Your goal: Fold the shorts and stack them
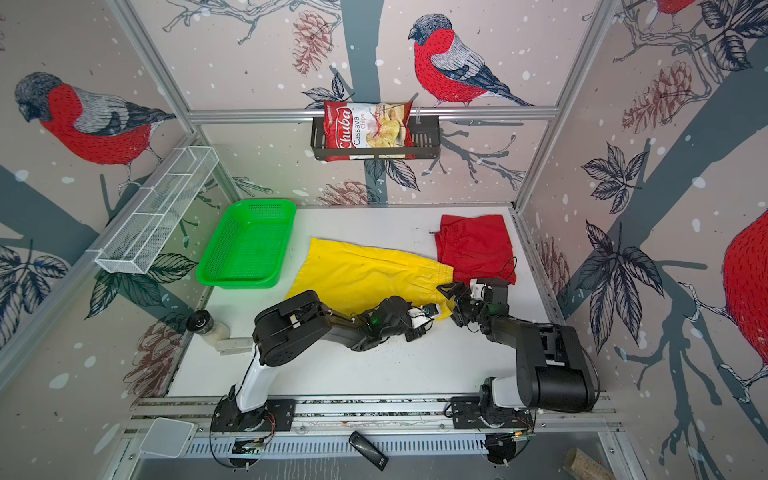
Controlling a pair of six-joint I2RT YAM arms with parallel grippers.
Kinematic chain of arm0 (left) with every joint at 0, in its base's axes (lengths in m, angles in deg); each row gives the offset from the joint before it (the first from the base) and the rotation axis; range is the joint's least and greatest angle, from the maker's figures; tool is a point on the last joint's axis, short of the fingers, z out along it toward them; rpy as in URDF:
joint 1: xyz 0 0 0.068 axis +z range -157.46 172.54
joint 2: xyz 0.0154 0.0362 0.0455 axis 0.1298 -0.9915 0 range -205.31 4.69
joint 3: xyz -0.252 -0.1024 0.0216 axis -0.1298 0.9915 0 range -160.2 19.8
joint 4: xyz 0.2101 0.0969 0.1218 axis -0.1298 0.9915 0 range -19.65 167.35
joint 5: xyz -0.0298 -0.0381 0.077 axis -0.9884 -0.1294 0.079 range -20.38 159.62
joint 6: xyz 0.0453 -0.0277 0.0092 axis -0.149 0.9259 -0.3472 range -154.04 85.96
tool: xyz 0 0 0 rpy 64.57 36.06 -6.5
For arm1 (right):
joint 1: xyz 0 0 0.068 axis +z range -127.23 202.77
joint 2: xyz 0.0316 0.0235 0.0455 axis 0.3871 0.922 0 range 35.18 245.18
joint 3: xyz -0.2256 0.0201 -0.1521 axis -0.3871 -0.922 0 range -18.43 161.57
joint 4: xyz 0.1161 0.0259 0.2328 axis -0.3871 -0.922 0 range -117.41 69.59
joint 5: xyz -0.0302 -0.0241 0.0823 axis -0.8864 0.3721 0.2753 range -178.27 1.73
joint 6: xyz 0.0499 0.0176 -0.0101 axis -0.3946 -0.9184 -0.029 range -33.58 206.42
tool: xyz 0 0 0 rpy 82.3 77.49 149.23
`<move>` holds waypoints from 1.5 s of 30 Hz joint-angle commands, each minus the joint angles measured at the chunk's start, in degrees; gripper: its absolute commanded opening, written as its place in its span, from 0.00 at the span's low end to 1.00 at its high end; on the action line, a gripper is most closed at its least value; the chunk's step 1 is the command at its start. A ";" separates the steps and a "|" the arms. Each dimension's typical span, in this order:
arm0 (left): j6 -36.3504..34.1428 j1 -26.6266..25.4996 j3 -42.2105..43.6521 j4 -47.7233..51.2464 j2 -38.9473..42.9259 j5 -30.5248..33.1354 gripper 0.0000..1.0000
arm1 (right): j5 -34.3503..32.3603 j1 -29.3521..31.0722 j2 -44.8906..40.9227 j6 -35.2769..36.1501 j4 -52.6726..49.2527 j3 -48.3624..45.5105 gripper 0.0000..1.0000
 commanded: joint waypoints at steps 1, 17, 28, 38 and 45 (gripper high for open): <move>-3.22 0.00 1.61 -1.55 1.51 -3.76 0.10 | -0.88 -0.04 1.97 1.95 1.92 2.25 0.83; 7.25 2.45 5.08 0.71 13.19 -3.25 0.64 | -6.51 6.00 -1.93 10.76 -6.65 4.83 0.43; 6.47 9.29 8.72 8.59 26.60 -12.81 0.68 | -11.40 12.57 -13.34 28.16 -12.03 5.05 0.34; 0.46 15.67 0.53 22.85 26.06 -16.90 0.67 | -18.92 19.57 -24.96 50.69 -13.67 5.36 0.25; 2.22 15.75 -3.06 26.75 22.38 -20.86 0.67 | -23.14 17.96 -24.06 42.56 -15.45 5.56 0.34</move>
